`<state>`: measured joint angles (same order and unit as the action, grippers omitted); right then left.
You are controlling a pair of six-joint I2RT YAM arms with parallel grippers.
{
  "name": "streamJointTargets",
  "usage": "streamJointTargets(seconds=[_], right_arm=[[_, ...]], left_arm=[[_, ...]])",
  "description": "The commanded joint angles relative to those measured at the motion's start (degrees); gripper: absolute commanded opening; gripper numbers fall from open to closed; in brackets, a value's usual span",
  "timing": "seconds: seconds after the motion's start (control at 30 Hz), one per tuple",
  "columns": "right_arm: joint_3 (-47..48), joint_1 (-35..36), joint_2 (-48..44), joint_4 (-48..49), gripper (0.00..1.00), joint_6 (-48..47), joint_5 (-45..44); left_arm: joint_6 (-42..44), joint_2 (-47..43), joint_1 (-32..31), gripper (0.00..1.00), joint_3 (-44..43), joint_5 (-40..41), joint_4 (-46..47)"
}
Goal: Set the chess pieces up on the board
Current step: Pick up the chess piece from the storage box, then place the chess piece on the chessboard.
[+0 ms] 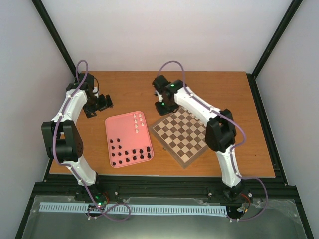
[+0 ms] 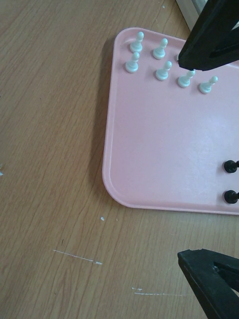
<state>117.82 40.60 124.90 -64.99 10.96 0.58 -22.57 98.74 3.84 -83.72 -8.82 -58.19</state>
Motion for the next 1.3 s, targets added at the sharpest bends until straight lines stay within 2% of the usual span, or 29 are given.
streamJointTargets(seconds=[0.0, 0.17, 0.43, 1.27], right_arm=[[-7.63, -3.88, -3.69, 1.81, 0.08, 1.43, -3.34], [-11.82, -7.53, -4.69, 3.35, 0.08, 1.28, -4.62], [-11.97, -10.81, -2.38, 5.47, 0.08, 0.82, -7.04], [-6.20, -13.03, 5.09, 6.41, 0.09, -0.46, -10.04]], left_arm=[[-0.42, 0.23, -0.12, 1.00, -0.73, -0.58, 0.88], [-0.29, 0.38, -0.14, 1.00, -0.51, -0.68, 0.86], [-0.22, 0.40, -0.12, 1.00, -0.48, -0.72, 0.88], [0.01, 1.71, -0.14, 1.00, -0.93, -0.68, 0.87]])
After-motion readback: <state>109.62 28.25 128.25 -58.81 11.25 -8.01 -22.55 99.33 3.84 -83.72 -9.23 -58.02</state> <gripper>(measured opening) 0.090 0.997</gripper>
